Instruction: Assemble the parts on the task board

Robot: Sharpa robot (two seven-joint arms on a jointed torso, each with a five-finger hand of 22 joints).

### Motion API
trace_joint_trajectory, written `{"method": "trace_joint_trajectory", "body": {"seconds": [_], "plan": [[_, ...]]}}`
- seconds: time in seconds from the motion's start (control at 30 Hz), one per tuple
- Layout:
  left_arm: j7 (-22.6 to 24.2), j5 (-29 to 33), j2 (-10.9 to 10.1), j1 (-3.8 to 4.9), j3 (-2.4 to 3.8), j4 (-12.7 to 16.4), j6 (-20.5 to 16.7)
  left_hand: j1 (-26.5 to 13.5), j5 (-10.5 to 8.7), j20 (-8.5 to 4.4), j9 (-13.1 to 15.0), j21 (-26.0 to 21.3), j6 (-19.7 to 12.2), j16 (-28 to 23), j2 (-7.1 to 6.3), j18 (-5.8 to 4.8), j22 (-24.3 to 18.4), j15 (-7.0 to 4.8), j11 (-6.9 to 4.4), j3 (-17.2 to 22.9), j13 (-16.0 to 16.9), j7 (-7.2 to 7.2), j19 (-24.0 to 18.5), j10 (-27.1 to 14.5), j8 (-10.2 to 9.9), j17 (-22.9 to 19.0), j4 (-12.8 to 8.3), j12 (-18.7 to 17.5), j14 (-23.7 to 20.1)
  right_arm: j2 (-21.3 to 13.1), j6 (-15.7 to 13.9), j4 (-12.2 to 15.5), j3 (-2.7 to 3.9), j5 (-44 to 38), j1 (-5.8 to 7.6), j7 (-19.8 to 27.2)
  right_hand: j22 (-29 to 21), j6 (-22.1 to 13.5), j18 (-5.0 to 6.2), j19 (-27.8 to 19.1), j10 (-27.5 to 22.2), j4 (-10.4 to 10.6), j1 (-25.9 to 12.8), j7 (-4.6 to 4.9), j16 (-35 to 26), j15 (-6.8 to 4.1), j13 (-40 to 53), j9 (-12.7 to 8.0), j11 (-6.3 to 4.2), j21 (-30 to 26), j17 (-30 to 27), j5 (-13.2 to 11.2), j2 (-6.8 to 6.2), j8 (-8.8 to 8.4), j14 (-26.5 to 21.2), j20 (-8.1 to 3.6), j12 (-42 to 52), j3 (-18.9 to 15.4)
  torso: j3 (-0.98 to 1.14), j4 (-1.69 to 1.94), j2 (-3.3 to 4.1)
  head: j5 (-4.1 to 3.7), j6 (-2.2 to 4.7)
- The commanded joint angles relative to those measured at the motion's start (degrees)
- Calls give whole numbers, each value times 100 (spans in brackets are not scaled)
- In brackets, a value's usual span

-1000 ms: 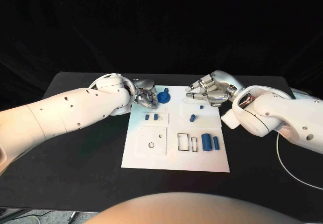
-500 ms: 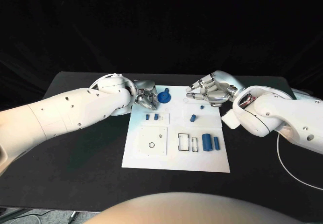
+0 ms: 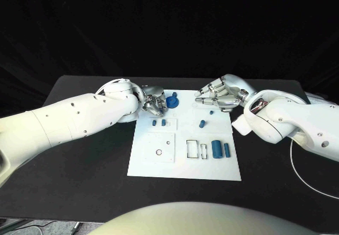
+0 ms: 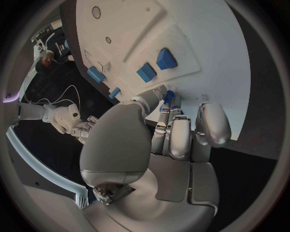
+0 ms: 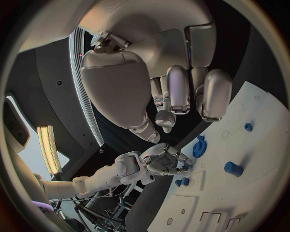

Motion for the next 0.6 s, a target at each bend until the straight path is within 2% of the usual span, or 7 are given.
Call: {"method": "trace_joint_trajectory", "body": {"seconds": [0.03, 0.5, 0.53, 0.6], "plan": [[-41, 3, 11, -3, -5, -12, 140, -65, 8, 39, -5, -36, -46, 9, 6, -40, 432, 40, 4, 12, -11, 6, 180, -70, -6, -22, -5, 33, 130, 2, 83, 7, 1, -48, -2, 35, 5, -28, 101, -20, -30, -16, -19, 4, -15, 53, 0, 2, 6, -15, 446, 24, 60, -34, 354, 9, 6, 9, 1, 2, -4, -4, 0], [-51, 10, -26, -14, -12, -5, 61, -97, 7, 63, -1, -94, -45, -4, -25, -30, 409, 61, 31, -2, -33, 31, 170, -169, 0, -72, -10, 38, 116, -4, 82, -5, 1, -48, -2, 34, 5, -28, 101, -20, -30, -16, -19, 4, -15, 53, 0, 2, 6, -15, 446, 24, 60, -34, 354, 9, 6, 9, -2, 3, -3, -7, 0], [-46, 17, -29, -15, -12, -4, 46, -105, 8, 69, -10, -121, -99, -7, -38, -25, 398, 69, 37, -6, -40, 33, 166, -215, -15, -86, -15, 38, 112, -3, 82, -8, 1, -48, -2, 35, 3, -28, 101, -20, -32, -17, -18, 4, -17, 53, -4, 2, 6, -16, 444, 28, 59, -34, 353, 9, 2, 9, -2, 3, -3, -8, 0], [-30, 47, -38, -17, -12, -4, -2, -131, 8, 88, -35, -255, -423, -9, -83, 2, 341, 79, 45, -44, -55, -1, 145, -395, -28, -117, -28, 47, 104, -1, 83, -15, 1, -48, -2, 36, -4, -28, 103, -21, -39, -20, -16, 5, -26, 53, -21, 3, 7, -22, 437, 44, 59, -34, 352, 9, -14, 8, -3, 6, -5, -5, 0]]}}
